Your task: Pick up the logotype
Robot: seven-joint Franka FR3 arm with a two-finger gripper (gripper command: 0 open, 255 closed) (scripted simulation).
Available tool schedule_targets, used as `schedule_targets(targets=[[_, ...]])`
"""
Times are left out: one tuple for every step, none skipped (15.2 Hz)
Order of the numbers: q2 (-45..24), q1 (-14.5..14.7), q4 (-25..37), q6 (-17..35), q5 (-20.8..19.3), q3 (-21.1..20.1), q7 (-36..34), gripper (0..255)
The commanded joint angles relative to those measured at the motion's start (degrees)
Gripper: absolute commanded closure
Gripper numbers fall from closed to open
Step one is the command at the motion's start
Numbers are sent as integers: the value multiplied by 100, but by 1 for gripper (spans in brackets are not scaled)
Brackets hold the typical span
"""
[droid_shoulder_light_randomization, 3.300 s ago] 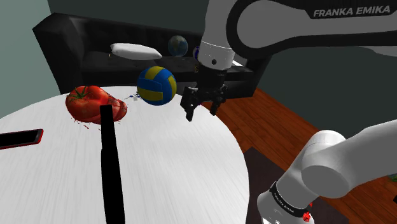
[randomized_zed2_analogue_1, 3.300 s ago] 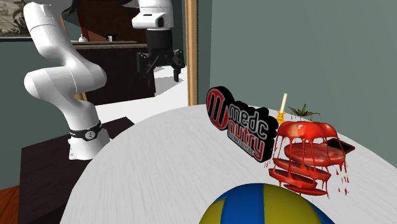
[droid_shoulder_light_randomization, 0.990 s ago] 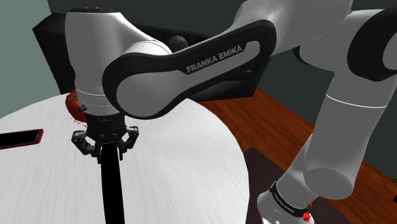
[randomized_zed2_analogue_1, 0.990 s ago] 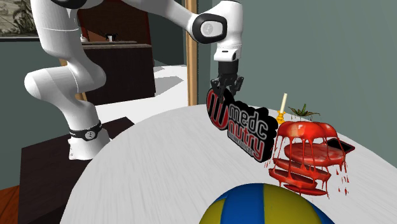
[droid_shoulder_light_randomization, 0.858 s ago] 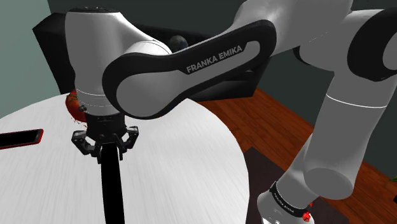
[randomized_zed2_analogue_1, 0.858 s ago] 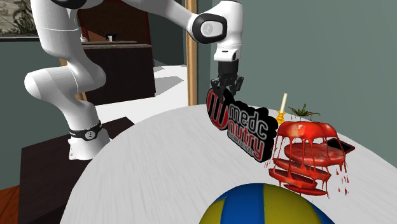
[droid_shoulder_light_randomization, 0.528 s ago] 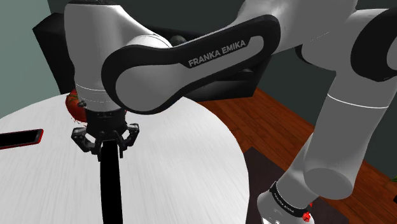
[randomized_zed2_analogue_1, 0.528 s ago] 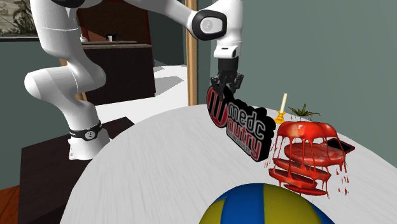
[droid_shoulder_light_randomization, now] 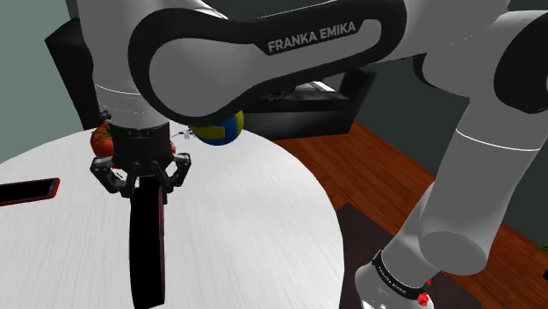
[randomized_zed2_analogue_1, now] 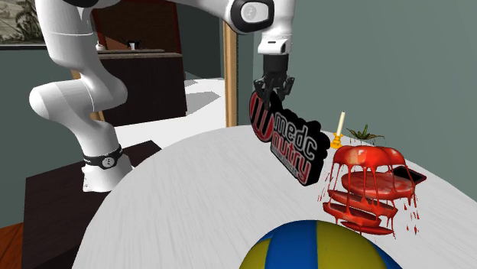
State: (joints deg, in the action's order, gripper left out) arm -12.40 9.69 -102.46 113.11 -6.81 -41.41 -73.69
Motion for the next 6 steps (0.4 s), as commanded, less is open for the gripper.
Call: schedule_targets(targets=[[64, -9, 112, -141, 43, -15, 22, 255], [81, -11, 172, -213, 57, -20, 30, 255], [97, -12, 233, -286, 70, -24, 38, 255], [110, -13, 296, -359, 82, -28, 44, 255], [114, -14, 304, -370, 84, -28, 46, 255], [113, -13, 305, -370, 84, -28, 45, 255]])
